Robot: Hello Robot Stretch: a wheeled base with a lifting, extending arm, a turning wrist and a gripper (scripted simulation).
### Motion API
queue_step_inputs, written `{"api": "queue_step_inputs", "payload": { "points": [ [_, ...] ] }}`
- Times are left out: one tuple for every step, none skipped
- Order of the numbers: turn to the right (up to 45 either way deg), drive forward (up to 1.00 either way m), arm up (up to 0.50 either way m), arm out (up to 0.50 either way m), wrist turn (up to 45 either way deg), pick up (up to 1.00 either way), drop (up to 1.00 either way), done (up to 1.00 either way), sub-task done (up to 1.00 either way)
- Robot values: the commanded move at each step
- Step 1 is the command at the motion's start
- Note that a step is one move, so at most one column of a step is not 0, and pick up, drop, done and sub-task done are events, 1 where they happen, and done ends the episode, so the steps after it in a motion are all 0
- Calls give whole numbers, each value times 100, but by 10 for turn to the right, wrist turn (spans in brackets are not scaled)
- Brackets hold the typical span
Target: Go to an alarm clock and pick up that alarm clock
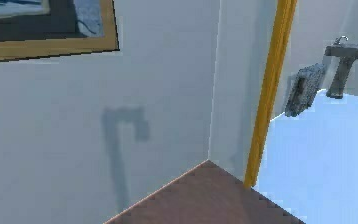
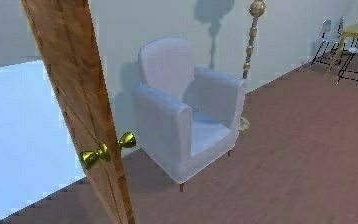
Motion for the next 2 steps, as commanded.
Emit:
{"api": "queue_step_inputs", "payload": {
  "points": [
    [120,0,0,0,0,0,0,0,0],
    [0,50,0,0,0,0,0,0,0]
  ]
}}
